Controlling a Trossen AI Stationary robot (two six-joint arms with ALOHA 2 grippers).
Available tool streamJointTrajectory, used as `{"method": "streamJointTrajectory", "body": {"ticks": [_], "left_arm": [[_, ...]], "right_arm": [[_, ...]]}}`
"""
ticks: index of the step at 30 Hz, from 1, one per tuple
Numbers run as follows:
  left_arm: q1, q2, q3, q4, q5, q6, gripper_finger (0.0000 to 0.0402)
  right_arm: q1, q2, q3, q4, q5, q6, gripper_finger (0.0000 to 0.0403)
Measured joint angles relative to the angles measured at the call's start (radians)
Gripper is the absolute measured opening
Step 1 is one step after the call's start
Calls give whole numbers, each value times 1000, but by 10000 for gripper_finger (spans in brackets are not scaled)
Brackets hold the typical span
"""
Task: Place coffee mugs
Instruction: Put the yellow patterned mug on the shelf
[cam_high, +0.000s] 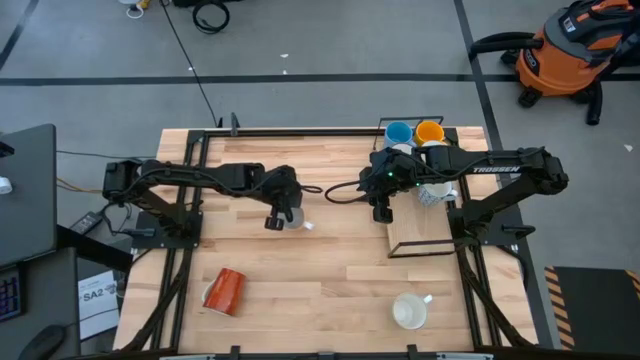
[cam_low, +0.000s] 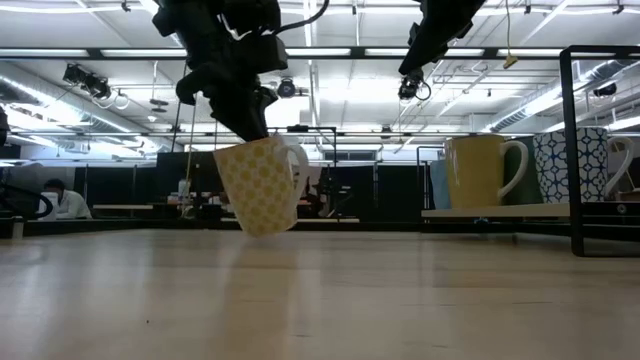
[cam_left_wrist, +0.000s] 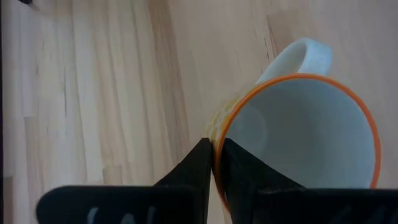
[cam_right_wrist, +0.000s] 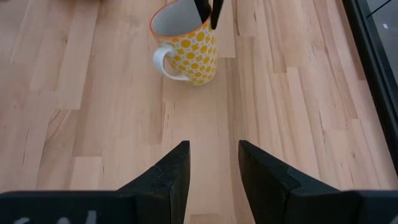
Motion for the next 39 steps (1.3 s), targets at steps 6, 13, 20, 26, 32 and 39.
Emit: {"method": "streamJointTrajectory", "body": {"ticks": [6,13,20,26,32,39], "left_arm": [[0,44,2,12,2,-2,39],[-1,90,5,72,2,-5,44],[-2,95,0,154,2,-3,101],[-1,95,0,168,2,-3,138],[-2,91,0,173,1,-55,145],[-2,52,3,167,1,-67,145]], "right_arm": [[0,0,0,1,0,0,141],[0,-1,0,15,0,0,141],[-1,-1,0,15,0,0,141],[-1,-1,0,16,0,0,141],[-1,-1,0,19,0,0,141],[-1,-1,0,33,0,0,141]]}}
